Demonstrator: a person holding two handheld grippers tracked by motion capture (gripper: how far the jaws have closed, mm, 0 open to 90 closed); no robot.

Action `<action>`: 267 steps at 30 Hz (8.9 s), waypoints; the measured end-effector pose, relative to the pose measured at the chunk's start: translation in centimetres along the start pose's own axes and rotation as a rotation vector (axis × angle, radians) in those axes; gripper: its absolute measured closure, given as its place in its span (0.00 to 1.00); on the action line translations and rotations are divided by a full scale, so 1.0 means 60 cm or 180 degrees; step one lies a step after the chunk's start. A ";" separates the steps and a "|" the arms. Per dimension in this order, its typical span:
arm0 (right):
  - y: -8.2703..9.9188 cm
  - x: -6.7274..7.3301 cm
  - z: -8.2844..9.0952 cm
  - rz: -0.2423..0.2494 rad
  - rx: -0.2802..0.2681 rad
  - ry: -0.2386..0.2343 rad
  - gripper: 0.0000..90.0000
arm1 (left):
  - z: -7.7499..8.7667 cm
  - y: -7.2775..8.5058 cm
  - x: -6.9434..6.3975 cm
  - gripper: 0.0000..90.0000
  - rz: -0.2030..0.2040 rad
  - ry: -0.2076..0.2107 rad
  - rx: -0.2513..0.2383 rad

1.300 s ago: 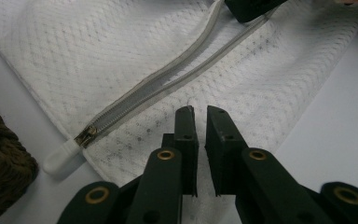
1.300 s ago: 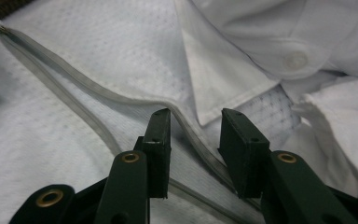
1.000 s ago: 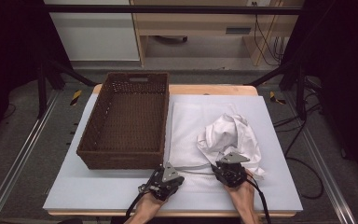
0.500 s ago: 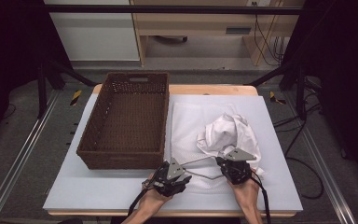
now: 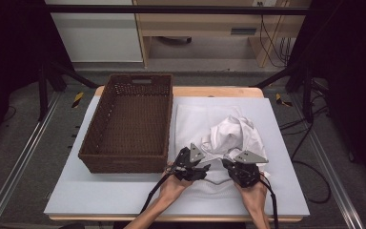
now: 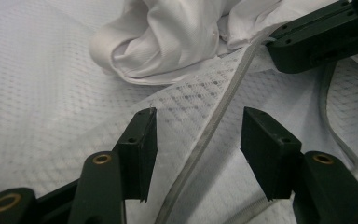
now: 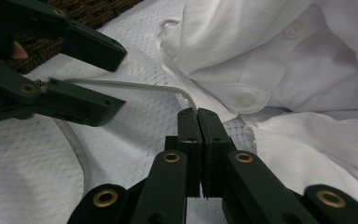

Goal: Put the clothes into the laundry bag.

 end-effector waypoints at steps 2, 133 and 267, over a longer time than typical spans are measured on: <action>0.000 0.000 0.000 -0.0007 -0.0006 -0.0003 0.99 | -0.007 -0.001 0.000 0.60 -0.0055 0.0016 0.0033; 0.015 0.015 0.049 0.0040 -0.0419 -0.0688 0.98 | 0.054 0.001 0.012 0.98 0.0449 0.0331 -0.0296; -0.008 0.082 -0.053 0.0187 0.0038 -0.0752 0.98 | 0.099 0.004 0.006 0.98 0.0400 0.0188 -0.0440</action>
Point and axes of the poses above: each handheld gripper's, and its own axes: z roughly backward along the jaws, y roughly out of its underside, x roughly to its left, the point moved 2 cm from there along -z, roughly forward along the jaws, and after that the axes turned 2 degrees about z, right-handed, at the moved point
